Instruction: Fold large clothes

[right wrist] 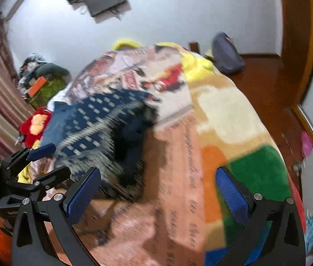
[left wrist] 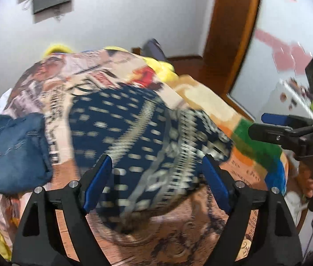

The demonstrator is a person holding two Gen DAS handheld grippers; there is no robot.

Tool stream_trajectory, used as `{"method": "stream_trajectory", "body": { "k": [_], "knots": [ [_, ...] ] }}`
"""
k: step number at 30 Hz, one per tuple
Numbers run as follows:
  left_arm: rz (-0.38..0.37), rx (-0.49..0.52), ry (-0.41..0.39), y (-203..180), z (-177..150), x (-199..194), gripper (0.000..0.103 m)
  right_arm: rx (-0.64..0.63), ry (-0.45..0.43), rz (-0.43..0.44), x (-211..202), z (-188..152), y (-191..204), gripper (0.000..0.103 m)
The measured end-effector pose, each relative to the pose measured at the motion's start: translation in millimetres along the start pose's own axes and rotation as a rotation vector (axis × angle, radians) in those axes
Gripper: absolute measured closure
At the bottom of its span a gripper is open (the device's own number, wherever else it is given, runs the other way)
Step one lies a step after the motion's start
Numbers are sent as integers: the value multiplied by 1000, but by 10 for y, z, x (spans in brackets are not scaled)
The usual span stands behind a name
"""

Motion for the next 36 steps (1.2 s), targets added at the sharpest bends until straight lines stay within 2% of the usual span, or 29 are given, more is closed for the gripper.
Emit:
{"method": "stream_trajectory", "body": {
  "k": [3,5,7,10,12,15,18,22,26,28,31,34,36],
  "knots": [
    [71,-39,-33,313,35,-99,17,-51,-26,38,47,175,250,0],
    [103,-65,-21,500,43,-66,17,-85,-30,89,156,285,443,0],
    [83,-108,13,668,22,30,17,-96,-9,110,347,351,578,0],
    [65,-139,85,826,-103,259,17,-84,70,107,739,347,669,0],
    [80,-141,122,860,-231,393,16,-62,134,101,1007,267,652,0],
    [51,-152,147,869,-383,478,15,-43,229,56,1307,46,515,0],
    [57,-134,162,849,-511,491,10,-39,271,40,1366,-145,305,0],
    [74,-102,169,821,-637,440,10,-16,307,52,1223,-271,37,0],
    [122,-85,139,876,-618,269,10,-48,280,29,969,-195,-34,0],
    [162,-73,102,929,-530,170,10,-84,234,23,818,-93,29,0],
    [177,-88,65,1044,-364,80,10,-114,159,43,676,86,153,0],
    [141,-138,48,1197,-169,94,10,-115,119,113,715,293,291,0],
    [66,-178,55,1281,-50,174,10,-94,134,156,878,408,322,0]
  ]
}}
Point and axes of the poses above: each gripper's, at about its wrist camera, not at the fingertips, and x roughly the way its jaws point, y to its left, z to its top, the point moved 2 cm from there along x, roughly the way its jaws point, and after that the axes turned 5 degrees about y, right-handed, at the moved point
